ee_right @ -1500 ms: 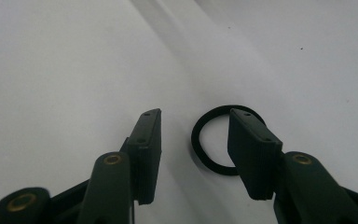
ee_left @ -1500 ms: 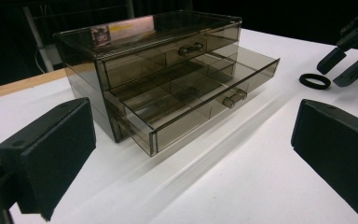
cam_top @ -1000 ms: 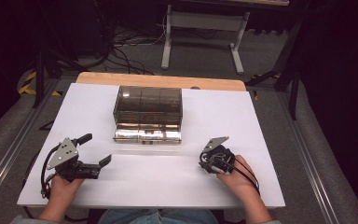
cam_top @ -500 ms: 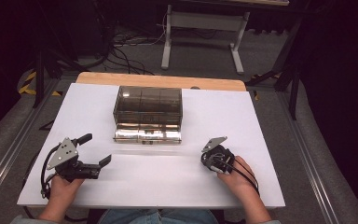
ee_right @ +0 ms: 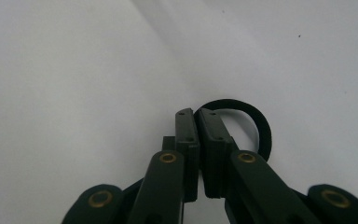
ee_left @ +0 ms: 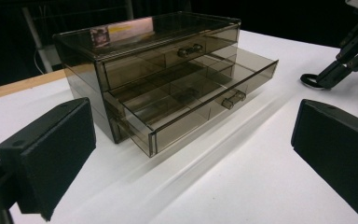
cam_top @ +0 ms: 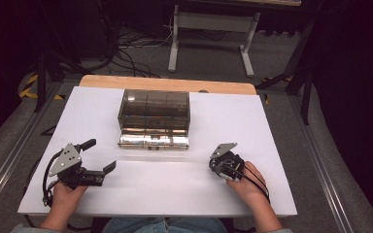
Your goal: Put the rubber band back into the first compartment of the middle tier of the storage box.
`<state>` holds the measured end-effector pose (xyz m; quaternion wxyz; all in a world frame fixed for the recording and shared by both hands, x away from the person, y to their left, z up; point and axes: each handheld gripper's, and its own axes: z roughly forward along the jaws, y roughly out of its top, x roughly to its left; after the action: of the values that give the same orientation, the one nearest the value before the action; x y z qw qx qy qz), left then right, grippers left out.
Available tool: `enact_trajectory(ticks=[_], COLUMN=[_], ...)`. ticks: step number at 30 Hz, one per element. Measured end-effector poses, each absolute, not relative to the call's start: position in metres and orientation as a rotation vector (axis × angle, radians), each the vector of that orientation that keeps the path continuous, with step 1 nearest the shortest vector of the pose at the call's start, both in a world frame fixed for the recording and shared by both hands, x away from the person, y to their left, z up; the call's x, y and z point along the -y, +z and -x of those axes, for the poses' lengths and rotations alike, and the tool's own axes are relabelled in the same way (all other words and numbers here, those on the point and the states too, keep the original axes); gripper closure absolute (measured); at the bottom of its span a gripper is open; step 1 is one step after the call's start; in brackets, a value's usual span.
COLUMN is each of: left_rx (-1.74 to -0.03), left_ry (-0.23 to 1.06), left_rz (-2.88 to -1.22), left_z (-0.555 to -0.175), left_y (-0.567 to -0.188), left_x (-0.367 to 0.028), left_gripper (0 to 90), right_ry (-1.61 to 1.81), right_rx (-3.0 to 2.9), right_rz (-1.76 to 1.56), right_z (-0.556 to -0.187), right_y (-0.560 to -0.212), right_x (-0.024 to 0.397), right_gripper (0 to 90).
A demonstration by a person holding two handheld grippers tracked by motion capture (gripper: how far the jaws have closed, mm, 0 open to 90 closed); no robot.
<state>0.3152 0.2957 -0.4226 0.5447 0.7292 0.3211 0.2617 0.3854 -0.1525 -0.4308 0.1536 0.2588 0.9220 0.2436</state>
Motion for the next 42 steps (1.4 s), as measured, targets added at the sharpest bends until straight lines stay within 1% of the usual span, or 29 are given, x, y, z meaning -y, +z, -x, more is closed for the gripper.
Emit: enact_trajectory(ticks=[14, 42], left_rx=[-0.765, -0.770], left_ry=[0.619, 0.620], left_rz=[-1.724, -1.721], left_z=[-0.315, -0.315], left_y=[-0.423, -0.423], left_x=[-0.295, -0.296], left_gripper=[0.5, 0.5], right_ry=[0.950, 1.087], right_rx=[-2.555, -2.502], right_rz=[-0.717, -0.653], right_z=[-0.378, -0.375], right_y=[-0.412, -0.396], right_x=[0.161, 0.159], right_gripper=[87.4, 87.1])
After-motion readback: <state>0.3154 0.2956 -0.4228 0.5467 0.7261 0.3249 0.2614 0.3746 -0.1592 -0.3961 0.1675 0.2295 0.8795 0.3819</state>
